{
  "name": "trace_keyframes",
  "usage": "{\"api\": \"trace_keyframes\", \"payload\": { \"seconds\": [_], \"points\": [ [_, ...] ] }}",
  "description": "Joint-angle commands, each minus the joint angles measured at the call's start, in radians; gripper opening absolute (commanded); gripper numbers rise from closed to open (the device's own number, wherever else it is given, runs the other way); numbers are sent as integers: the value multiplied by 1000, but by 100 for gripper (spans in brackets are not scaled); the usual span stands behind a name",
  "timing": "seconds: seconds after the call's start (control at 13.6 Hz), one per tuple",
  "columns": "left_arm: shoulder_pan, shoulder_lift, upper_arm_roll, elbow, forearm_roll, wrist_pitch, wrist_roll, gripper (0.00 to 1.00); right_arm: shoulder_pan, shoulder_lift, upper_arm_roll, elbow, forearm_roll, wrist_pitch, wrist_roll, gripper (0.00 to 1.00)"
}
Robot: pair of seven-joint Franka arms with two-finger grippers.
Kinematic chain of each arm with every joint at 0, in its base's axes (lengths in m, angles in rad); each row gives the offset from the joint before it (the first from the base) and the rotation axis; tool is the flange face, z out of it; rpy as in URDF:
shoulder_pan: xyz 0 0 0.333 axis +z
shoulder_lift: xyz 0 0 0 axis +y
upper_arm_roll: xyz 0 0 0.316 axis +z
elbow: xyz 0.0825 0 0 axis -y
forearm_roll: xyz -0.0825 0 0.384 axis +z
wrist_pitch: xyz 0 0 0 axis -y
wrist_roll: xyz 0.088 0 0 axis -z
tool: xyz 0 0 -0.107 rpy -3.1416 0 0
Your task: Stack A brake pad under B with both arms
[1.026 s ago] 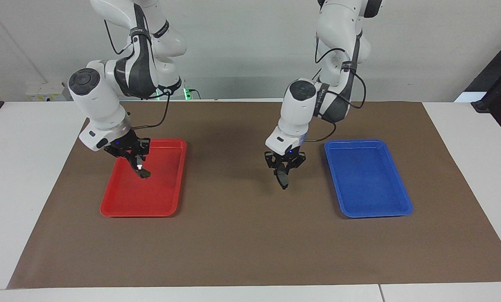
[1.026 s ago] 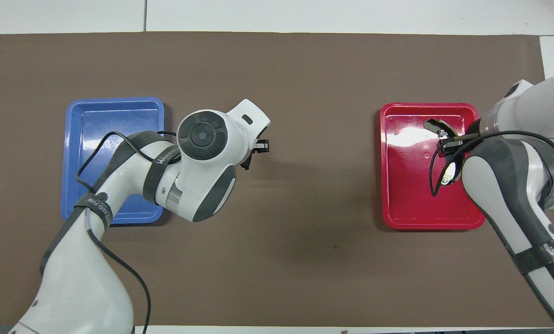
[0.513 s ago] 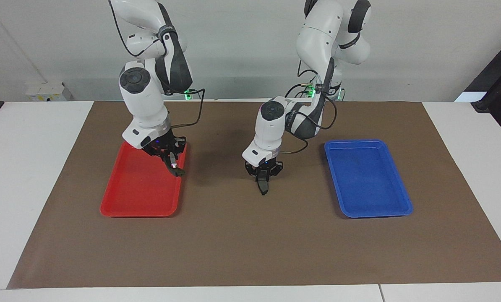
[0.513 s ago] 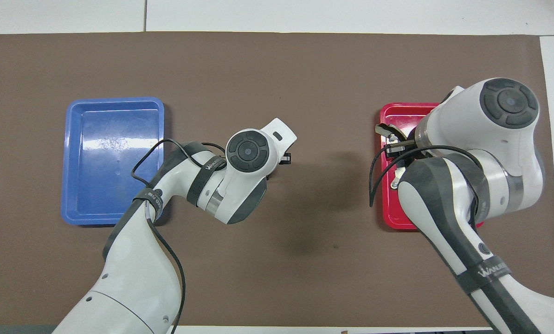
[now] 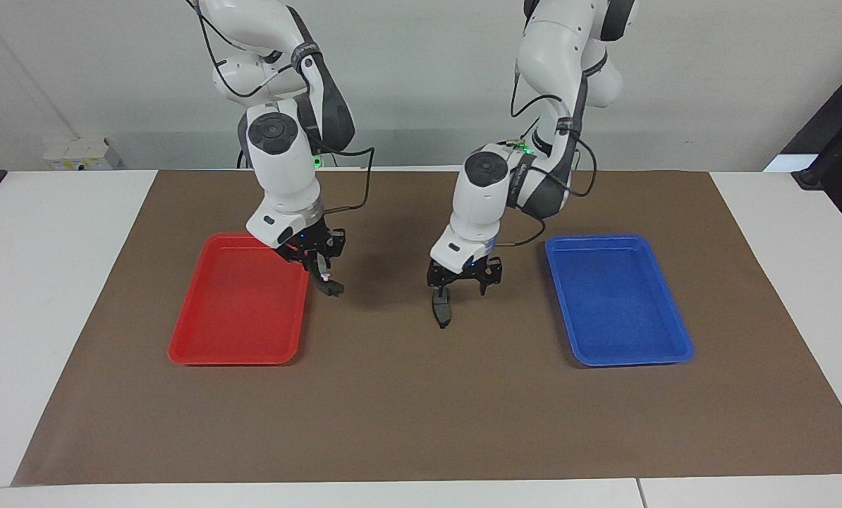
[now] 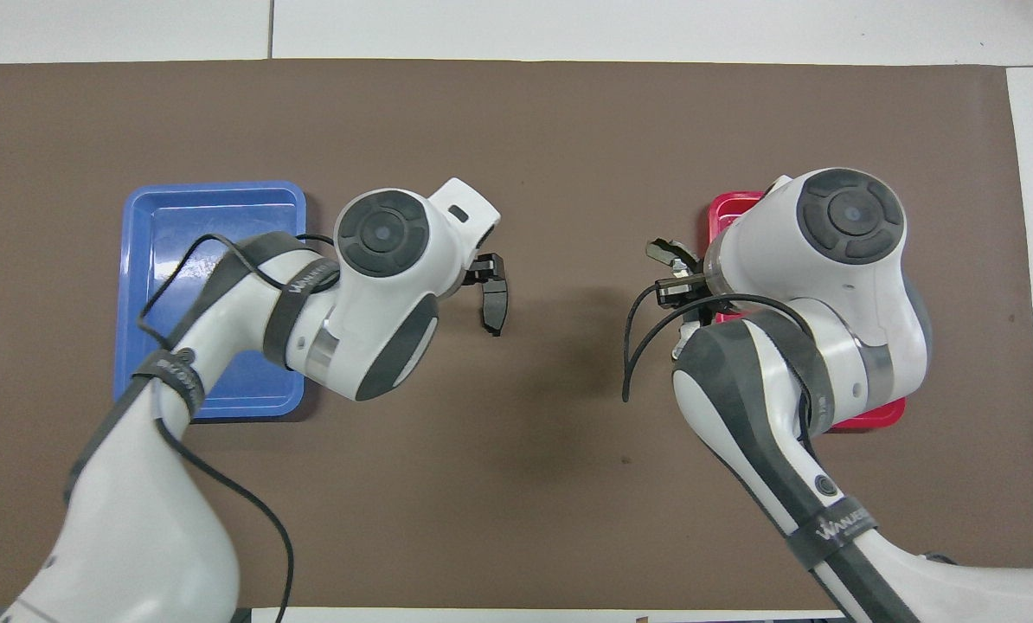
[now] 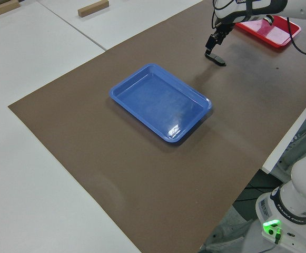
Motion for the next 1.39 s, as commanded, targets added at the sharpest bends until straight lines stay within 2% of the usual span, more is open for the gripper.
{"api": "trace_keyframes", "payload": {
  "seconds": [0.0,0.15,0.29,0.37,0.51,0.73,1.03,1.32],
  "points": [
    [122,-131,6,-58,-9,-153,25,99,38,87,2,100,16,2,70,0],
    [197,-171,6,-60,-9,-183,130,99,93,177,8,205,28,-12,131,0],
    [328,-204,9,-58,-9,-228,257,99,158,294,8,327,43,-11,229,0],
    [365,-227,11,-58,-9,-245,345,99,166,317,8,342,46,-2,234,0],
    [460,-272,11,-49,-9,-282,469,99,210,344,8,344,48,40,249,0],
    [558,-319,11,0,-8,-367,549,99,247,368,8,336,42,91,291,0],
    [609,-301,14,187,1,-554,597,99,264,385,8,332,34,112,372,0],
    [652,-280,14,284,1,-677,677,99,278,390,8,304,31,144,459,0]
  ]
}}
